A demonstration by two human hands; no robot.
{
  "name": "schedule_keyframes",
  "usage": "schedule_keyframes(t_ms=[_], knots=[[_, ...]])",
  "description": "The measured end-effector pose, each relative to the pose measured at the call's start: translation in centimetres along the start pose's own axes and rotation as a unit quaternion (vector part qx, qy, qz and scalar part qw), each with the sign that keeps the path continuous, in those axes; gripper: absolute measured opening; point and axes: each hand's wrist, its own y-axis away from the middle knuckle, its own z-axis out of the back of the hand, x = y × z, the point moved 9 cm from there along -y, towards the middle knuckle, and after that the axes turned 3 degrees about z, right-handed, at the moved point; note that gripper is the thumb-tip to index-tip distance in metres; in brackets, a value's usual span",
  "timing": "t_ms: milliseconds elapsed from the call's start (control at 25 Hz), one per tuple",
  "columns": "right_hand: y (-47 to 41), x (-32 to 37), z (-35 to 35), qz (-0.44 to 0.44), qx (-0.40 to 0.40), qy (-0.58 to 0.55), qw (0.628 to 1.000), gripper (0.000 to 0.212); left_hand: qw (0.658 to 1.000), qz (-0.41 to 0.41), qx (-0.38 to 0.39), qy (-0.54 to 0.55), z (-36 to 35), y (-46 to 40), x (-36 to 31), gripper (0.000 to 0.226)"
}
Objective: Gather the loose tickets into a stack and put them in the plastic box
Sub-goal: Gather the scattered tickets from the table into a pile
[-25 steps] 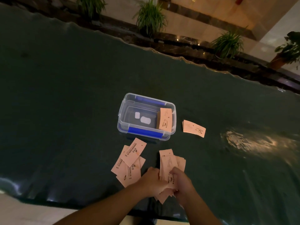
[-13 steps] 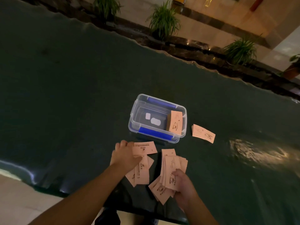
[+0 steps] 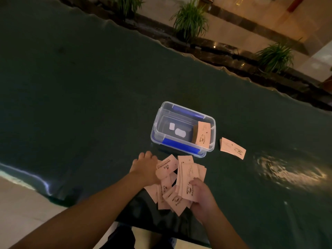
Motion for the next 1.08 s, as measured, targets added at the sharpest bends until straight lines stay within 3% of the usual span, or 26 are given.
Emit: schedule_keyframes(t_ms=[120, 320, 440, 560, 680, 760, 840, 1080], knots=[[-0.2, -0.6, -0.3, -0.009, 0.005, 0.015, 1.0, 0.035, 0.996, 0.036, 0.037, 0.072, -2.6, 2.2, 0.1, 0.089], [-0.3, -1.4, 0.4, 0.029, -0.016, 0.132, 0.991, 0.033, 0.965, 0.054, 0.012, 0.255, -5.2, 4.9, 0.7, 0.047], [-0.3, -1.3, 1.4, 0.051, -0.044, 0.173, 0.983, 0.031, 0.973, 0.005, -0.021, 0.23, -4.9, 5.5, -0.2, 0.045], [-0.2, -1.2, 1.8, 0.062, -0.062, 0.19, 0.978, 0.03, 0.978, -0.094, -0.007, 0.186, -4.4, 6.4, -2.9, 0.039], [0.1, -1.1, 2.2, 0.061, -0.069, 0.18, 0.979, 0.028, 0.958, -0.133, 0.011, 0.253, -4.8, 6.9, -4.3, 0.037], [0.3, -1.5, 2.6, 0.048, -0.074, 0.147, 0.985, 0.028, 0.967, -0.085, -0.022, 0.238, -4.5, 6.7, -3.4, 0.033], [0.5, -2.2, 2.6, 0.027, -0.076, 0.111, 0.991, 0.03, 0.962, 0.024, -0.047, 0.27, -4.4, 6.3, -1.1, 0.034], [0.3, -3.2, -0.2, 0.04, -0.051, 0.107, 0.992, 0.035, 0.889, 0.103, 0.071, 0.44, -6.9, 5.6, -1.7, 0.042]])
